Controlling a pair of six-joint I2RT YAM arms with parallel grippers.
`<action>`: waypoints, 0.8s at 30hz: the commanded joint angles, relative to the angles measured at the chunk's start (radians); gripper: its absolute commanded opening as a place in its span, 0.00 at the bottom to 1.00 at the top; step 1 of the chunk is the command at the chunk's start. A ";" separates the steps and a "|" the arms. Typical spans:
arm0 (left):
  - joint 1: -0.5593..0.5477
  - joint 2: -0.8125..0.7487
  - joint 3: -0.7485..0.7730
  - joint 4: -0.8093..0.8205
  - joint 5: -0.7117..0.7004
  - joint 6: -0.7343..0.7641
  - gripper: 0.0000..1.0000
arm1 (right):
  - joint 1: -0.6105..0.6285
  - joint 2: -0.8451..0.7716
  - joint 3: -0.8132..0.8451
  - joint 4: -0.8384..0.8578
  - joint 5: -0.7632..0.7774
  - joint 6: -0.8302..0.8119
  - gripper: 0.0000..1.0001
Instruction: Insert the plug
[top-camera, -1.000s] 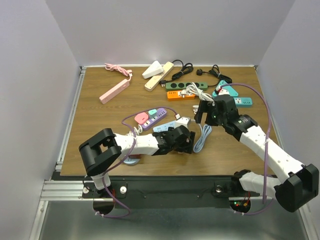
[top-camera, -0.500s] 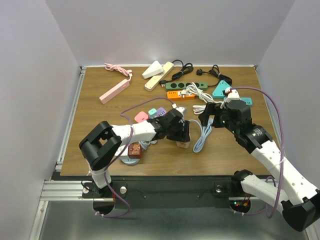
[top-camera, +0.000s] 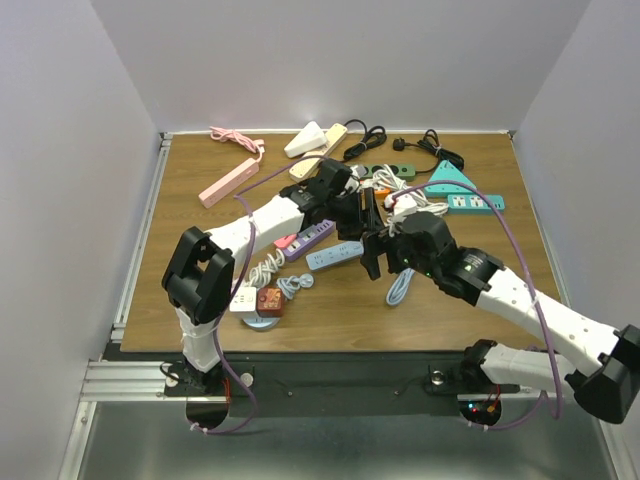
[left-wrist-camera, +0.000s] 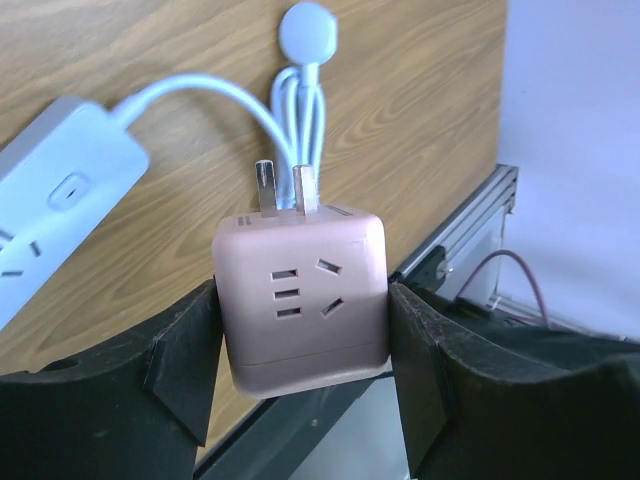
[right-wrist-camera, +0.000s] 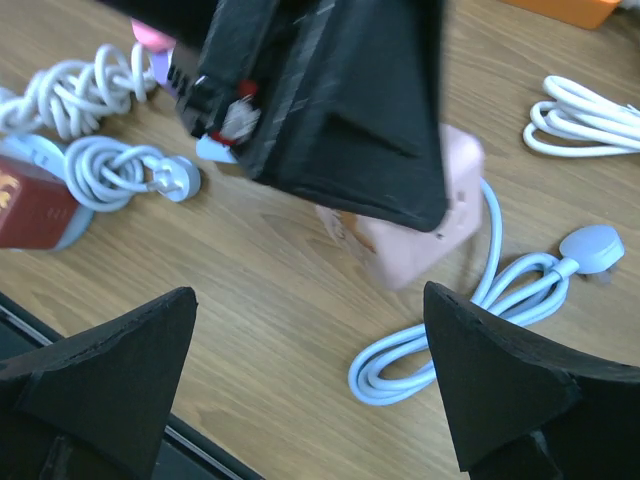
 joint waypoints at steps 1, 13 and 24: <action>0.011 -0.003 0.099 -0.132 0.113 -0.045 0.00 | 0.083 0.037 0.071 0.049 0.152 -0.053 1.00; 0.017 -0.009 0.163 -0.274 0.146 -0.111 0.00 | 0.266 0.158 0.118 0.024 0.545 -0.083 1.00; 0.023 -0.055 0.176 -0.259 0.142 -0.194 0.00 | 0.356 0.264 0.141 -0.006 0.654 -0.057 0.99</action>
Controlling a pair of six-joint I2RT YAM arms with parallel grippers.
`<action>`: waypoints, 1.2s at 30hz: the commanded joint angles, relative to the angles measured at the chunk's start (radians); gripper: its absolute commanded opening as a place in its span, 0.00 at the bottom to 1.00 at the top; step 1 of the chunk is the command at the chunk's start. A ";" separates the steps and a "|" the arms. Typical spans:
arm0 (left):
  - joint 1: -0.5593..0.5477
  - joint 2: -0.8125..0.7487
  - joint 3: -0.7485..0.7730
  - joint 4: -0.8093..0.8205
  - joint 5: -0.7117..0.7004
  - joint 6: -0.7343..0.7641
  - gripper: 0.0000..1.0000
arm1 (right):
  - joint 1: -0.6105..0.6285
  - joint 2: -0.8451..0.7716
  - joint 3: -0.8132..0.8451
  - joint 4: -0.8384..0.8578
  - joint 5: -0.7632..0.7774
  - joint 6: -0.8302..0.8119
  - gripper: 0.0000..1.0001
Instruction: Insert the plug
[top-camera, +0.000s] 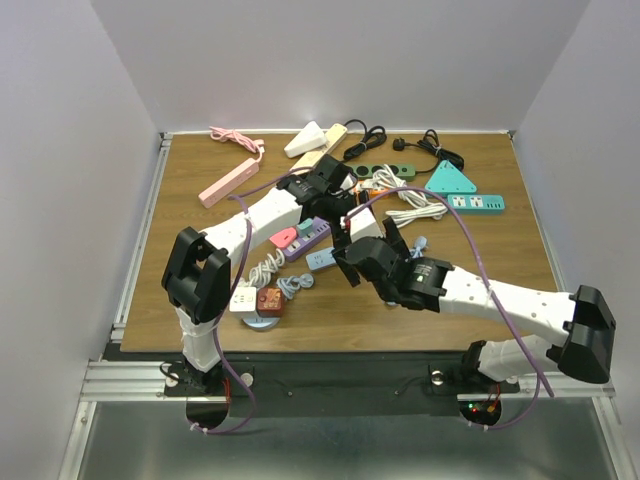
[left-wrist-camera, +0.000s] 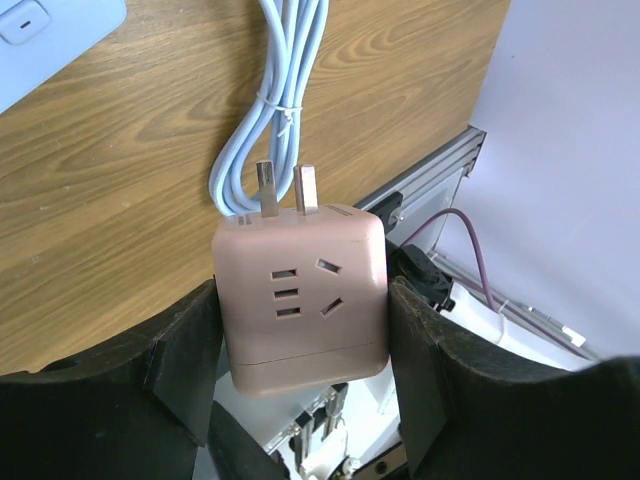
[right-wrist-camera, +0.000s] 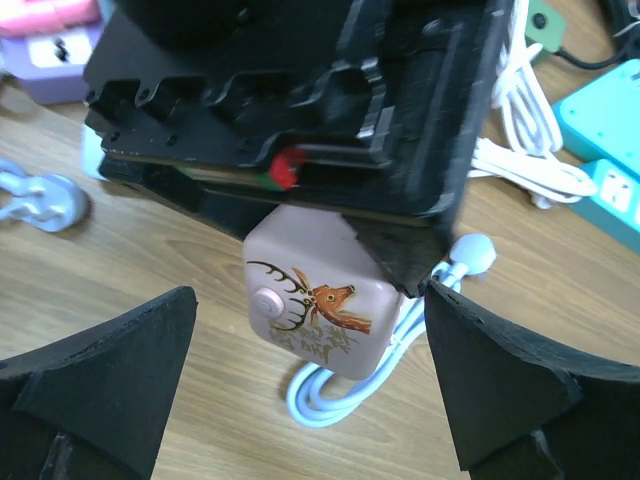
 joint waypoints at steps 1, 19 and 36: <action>0.008 -0.084 0.038 0.033 0.039 -0.058 0.00 | 0.040 0.048 0.049 0.004 0.089 0.020 0.98; 0.006 -0.171 -0.014 0.036 0.029 -0.069 0.00 | 0.047 0.089 0.041 -0.025 0.139 0.110 0.52; 0.027 -0.200 -0.111 0.171 -0.027 0.056 0.75 | -0.104 -0.047 0.064 -0.028 -0.179 0.132 0.00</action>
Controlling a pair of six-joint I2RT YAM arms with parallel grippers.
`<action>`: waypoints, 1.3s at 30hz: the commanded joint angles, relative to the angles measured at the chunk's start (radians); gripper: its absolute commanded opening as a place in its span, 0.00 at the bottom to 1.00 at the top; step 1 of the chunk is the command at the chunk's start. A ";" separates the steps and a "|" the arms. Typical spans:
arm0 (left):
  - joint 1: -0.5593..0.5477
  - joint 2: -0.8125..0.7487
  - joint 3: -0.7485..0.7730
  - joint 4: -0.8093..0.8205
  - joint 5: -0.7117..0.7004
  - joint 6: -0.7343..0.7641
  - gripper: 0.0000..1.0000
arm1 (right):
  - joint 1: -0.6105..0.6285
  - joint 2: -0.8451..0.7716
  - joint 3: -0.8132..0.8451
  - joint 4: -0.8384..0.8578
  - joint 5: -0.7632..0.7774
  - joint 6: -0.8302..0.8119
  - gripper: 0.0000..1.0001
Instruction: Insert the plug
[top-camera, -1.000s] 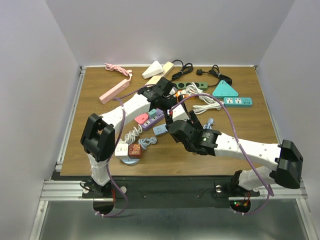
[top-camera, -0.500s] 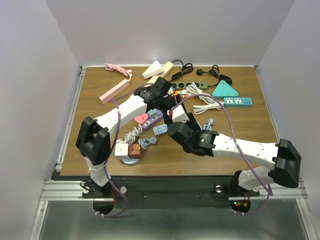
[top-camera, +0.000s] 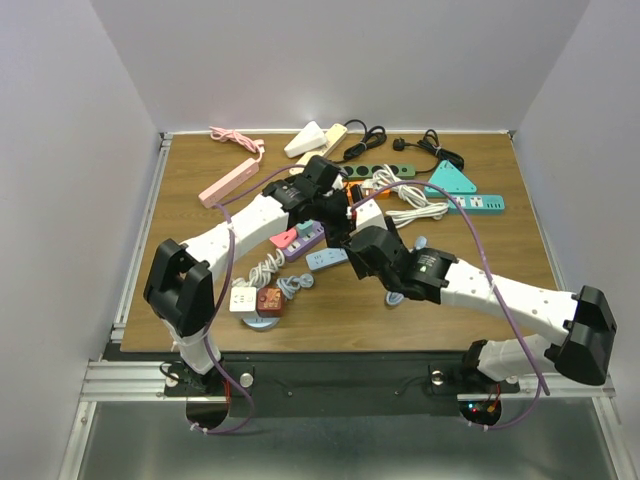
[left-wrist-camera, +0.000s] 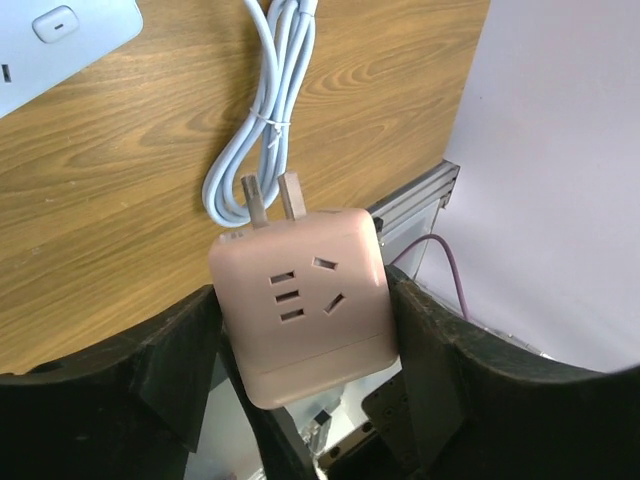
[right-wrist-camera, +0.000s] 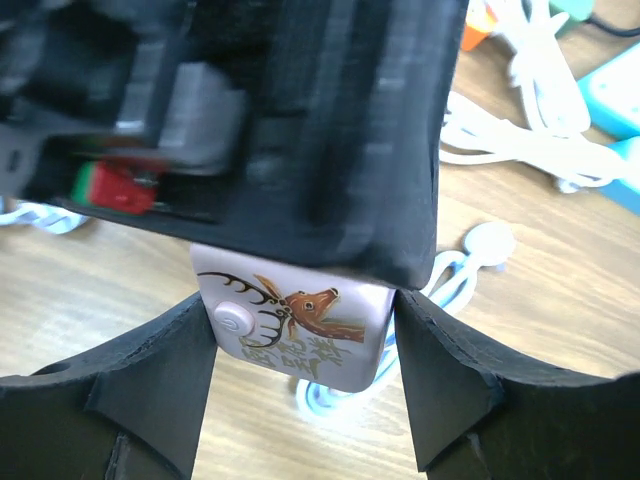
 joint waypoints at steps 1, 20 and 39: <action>0.016 -0.080 -0.021 0.121 0.054 0.118 0.77 | -0.056 -0.080 0.025 0.027 -0.144 0.077 0.00; 0.028 -0.040 0.014 0.135 -0.112 0.216 0.99 | -0.099 -0.067 -0.003 0.027 -0.280 0.141 0.00; 0.076 -0.029 -0.067 0.324 -0.337 0.311 0.99 | -0.165 -0.108 -0.033 0.001 -0.382 0.282 0.00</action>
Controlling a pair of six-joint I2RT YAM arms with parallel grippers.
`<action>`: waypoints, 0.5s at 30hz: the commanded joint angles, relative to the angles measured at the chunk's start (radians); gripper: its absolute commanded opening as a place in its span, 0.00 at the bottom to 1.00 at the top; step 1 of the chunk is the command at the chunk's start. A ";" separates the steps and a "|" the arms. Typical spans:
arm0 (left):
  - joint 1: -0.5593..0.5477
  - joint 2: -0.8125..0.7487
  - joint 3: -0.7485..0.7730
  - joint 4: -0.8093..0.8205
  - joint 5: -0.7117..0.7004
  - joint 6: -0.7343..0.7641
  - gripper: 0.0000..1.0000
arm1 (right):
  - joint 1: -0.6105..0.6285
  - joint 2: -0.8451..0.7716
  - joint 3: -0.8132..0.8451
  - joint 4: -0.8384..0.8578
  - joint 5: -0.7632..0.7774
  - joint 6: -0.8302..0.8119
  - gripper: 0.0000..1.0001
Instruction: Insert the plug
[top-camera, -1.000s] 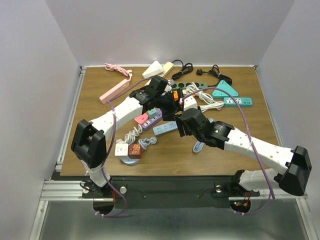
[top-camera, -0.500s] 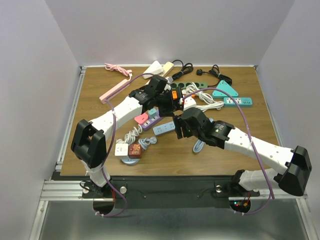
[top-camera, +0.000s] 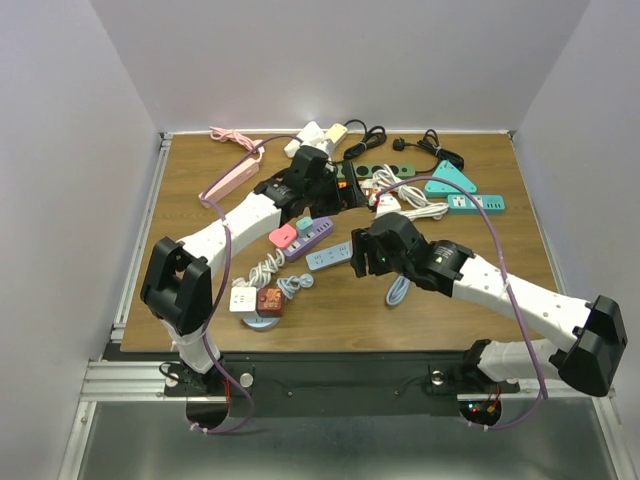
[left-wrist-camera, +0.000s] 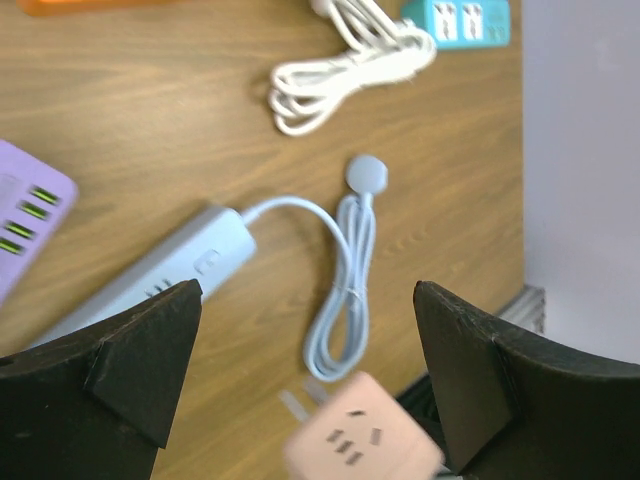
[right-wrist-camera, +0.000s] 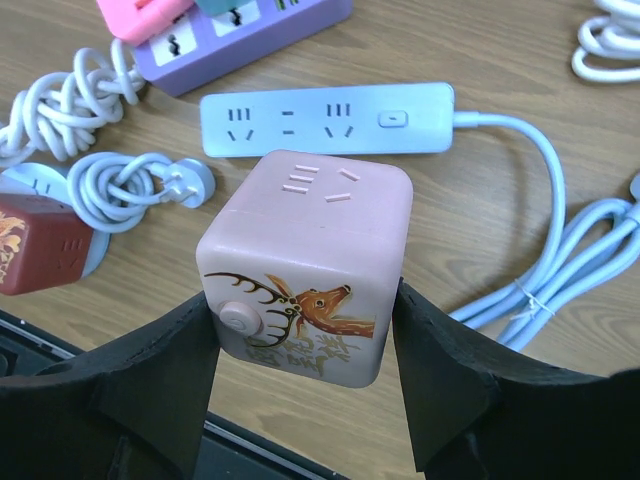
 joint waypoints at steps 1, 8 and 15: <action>0.019 -0.020 -0.033 0.097 -0.098 0.064 0.99 | -0.050 -0.045 -0.022 0.016 -0.026 0.038 0.00; 0.015 -0.056 -0.177 0.221 -0.163 0.173 0.98 | -0.183 0.001 -0.096 0.020 -0.097 0.048 0.00; -0.027 -0.059 -0.298 0.307 -0.187 0.210 0.97 | -0.294 0.065 -0.124 0.074 -0.163 0.028 0.00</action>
